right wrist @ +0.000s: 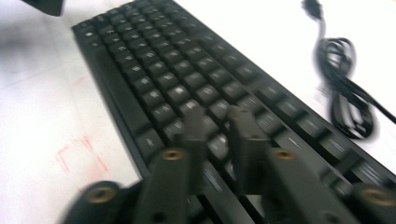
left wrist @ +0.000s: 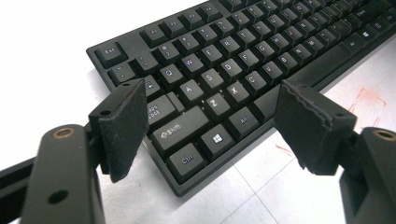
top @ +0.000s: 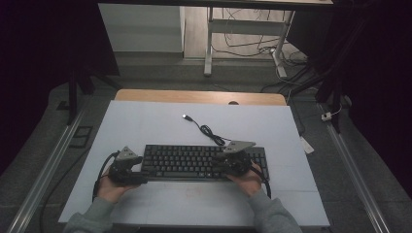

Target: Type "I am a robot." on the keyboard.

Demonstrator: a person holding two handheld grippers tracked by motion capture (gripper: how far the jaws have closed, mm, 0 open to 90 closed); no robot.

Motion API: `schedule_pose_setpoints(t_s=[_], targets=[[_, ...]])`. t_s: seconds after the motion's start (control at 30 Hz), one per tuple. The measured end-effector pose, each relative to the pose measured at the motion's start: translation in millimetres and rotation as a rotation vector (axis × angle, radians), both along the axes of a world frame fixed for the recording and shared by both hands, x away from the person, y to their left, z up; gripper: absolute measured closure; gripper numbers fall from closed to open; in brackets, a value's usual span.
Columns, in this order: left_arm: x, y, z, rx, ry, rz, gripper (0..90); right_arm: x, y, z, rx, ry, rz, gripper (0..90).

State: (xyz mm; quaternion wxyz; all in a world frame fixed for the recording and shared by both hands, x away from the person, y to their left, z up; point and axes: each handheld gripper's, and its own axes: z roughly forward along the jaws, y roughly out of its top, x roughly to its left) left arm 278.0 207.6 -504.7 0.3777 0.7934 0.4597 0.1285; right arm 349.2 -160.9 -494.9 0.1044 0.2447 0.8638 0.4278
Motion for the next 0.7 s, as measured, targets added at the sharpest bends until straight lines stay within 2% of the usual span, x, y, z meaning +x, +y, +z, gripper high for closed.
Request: schedule_pose_setpoints(t_s=[0.1, 0.23, 0.5, 0.7], targets=[[0.3, 0.1, -0.6, -0.001, 0.002, 0.001, 26.1, 0.1, -12.8, 0.5, 0.010, -0.011, -0.042, 59.6], [0.4, 0.1, -1.1, 0.001, 0.005, 0.002, 26.1, -1.0, -31.6, 0.9, 0.011, -0.029, -0.086, 51.6], [0.5, -0.5, -1.3, 0.004, 0.004, -0.003, 26.1, -6.8, -69.8, 1.3, 0.026, -0.052, -0.137, 48.0], [0.5, -1.6, -1.6, 0.005, 0.007, -0.005, 26.1, -9.8, -91.8, 0.0, 0.027, -0.058, -0.169, 47.1]])
